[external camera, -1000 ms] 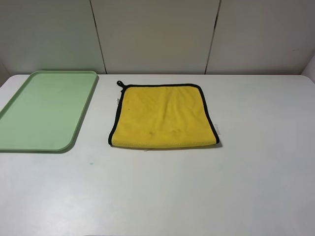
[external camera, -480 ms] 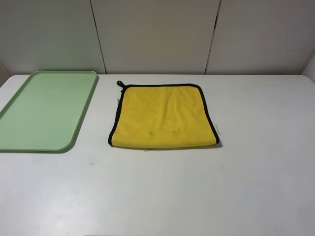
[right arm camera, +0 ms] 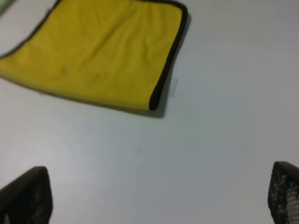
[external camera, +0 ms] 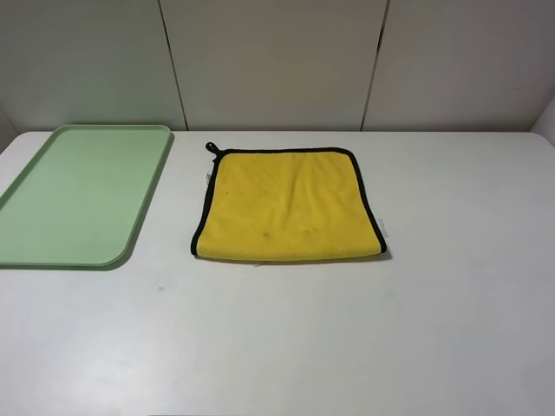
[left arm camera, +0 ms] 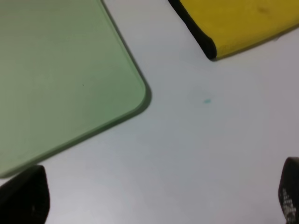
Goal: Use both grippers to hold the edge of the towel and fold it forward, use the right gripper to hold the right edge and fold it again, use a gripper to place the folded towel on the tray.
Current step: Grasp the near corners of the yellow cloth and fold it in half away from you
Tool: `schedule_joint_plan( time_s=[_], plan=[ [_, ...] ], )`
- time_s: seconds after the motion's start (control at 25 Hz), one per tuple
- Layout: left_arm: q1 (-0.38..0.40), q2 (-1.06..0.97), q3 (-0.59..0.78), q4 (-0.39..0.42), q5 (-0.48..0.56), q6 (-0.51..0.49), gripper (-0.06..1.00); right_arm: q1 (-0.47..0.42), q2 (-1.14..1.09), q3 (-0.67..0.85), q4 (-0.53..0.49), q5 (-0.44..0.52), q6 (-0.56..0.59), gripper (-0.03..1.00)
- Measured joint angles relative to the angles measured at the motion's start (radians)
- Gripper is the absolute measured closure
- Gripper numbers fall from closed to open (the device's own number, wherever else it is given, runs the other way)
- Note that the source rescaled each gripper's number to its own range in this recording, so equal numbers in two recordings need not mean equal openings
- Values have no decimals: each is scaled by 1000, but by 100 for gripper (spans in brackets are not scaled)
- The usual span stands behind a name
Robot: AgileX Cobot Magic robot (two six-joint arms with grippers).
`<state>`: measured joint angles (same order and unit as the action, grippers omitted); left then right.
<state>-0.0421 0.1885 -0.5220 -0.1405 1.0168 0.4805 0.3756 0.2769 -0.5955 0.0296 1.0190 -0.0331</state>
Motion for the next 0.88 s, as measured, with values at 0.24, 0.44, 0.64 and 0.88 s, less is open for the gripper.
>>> schedule_joint_plan(
  time_s=[0.24, 0.44, 0.64, 0.88],
  plan=[
    [-1, 154, -6, 0, -58, 155, -4, 0, 202, -74, -1, -13, -97, -3],
    [-53, 255, -6, 0, -186, 236, -4, 0, 335, -88, -3, -34, -218, -3],
    [-135, 388, -6, 0, -314, 317, -4, 0, 440, -88, -4, -126, -296, -3],
    [-223, 629, -6, 39, -471, 427, -4, 0, 521, -88, -4, -204, -313, -3]
  ],
)
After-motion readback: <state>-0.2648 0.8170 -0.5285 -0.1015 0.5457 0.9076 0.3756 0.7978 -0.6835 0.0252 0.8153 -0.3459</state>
